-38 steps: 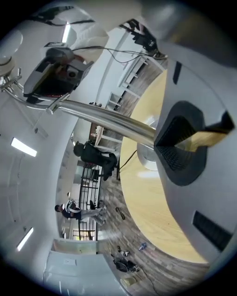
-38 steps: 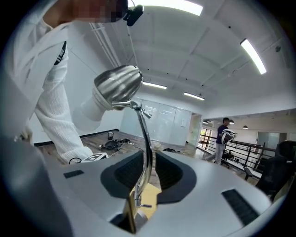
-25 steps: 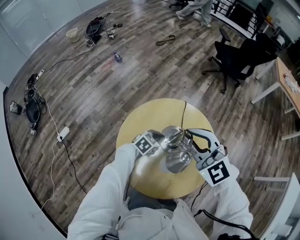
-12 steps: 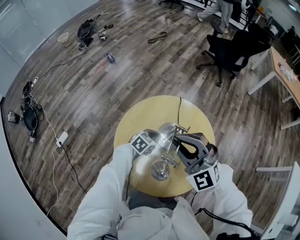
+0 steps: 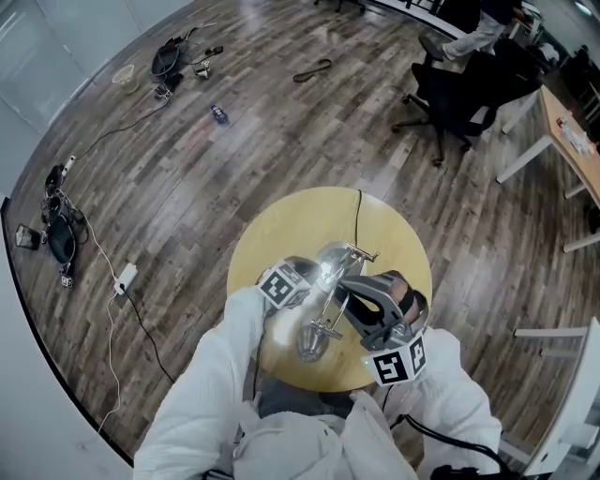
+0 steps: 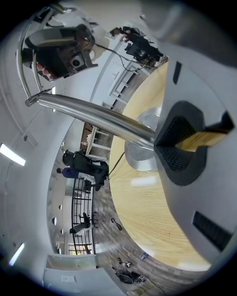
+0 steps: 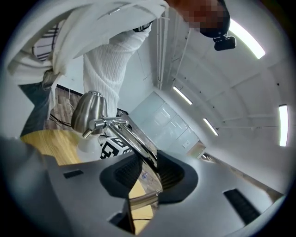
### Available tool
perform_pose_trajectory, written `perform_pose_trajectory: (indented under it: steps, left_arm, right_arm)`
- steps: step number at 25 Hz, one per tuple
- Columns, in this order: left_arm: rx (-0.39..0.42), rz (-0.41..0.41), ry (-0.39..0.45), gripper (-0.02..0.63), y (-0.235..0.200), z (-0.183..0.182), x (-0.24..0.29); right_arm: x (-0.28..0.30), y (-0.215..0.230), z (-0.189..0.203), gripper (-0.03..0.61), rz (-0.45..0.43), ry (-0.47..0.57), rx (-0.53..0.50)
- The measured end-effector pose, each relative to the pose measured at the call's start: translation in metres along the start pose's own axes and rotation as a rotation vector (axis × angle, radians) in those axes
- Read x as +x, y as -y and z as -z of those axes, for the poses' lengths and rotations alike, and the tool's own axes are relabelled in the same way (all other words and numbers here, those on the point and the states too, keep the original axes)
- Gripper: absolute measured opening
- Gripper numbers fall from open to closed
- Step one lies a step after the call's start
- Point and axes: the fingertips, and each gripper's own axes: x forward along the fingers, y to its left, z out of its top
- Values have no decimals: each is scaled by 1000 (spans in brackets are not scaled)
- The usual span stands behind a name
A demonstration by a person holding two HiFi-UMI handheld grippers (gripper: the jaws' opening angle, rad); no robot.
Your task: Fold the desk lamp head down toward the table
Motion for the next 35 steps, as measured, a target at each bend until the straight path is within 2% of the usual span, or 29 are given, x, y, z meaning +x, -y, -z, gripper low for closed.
perform_pose_trajectory:
  steps: [8,16,23,27,35]
  left_arm:
    - [-22,11,8,0,5,-4,0]
    - [-19,17,5,0,3,0,0]
    - [-25,10,1,0,3,2,2]
    - [-32,4,5,0,4,2,3]
    - [-12,2,17,0,5,3,7]
  right_arm:
    - [1,-21,14,101,72,-21,-241]
    - [7,-30,21,109,104,11,-331]
    - [8,-35,26,118,114,51,-357]
    - [7,-36,28,126,106,81,-316]
    - [4,-35,28,137,116,218,-270]
